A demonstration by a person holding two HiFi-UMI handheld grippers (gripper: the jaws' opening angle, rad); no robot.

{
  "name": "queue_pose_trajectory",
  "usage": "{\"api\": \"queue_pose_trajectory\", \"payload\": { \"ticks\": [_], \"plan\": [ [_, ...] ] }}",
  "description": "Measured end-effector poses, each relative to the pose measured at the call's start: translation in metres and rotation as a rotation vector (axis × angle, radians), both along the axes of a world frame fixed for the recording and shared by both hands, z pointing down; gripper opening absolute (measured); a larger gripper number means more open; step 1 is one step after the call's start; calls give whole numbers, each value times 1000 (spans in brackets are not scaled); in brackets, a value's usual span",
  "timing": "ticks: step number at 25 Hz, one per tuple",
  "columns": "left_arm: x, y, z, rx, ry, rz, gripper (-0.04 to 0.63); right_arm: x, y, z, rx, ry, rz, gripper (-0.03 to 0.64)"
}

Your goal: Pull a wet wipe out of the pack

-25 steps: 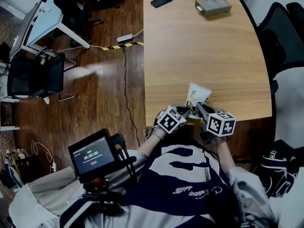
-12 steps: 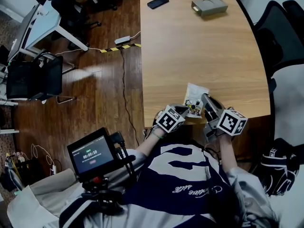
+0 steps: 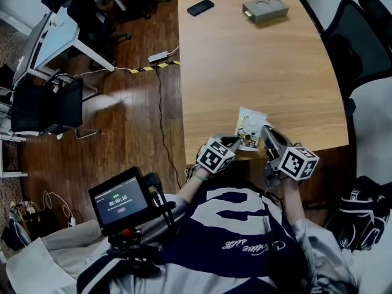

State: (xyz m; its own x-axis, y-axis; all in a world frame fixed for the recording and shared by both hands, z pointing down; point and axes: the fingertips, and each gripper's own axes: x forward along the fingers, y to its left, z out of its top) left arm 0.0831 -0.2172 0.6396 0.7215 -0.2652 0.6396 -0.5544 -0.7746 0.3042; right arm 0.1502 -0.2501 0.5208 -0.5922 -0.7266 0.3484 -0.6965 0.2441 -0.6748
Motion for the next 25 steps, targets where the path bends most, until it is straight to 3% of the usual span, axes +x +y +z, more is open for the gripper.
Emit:
{"api": "queue_pose_trajectory", "payload": {
  "ticks": [7, 18, 25],
  "plan": [
    [-5, -2, -45, 13, 125, -143, 3, 12, 21, -7, 39, 26, 21, 2],
    [-13, 48, -99, 56, 265, -299, 3, 42, 85, -11, 86, 114, 76, 2],
    [-11, 131, -98, 23, 298, -351, 3, 50, 163, 5, 51, 132, 85, 2]
  ]
}}
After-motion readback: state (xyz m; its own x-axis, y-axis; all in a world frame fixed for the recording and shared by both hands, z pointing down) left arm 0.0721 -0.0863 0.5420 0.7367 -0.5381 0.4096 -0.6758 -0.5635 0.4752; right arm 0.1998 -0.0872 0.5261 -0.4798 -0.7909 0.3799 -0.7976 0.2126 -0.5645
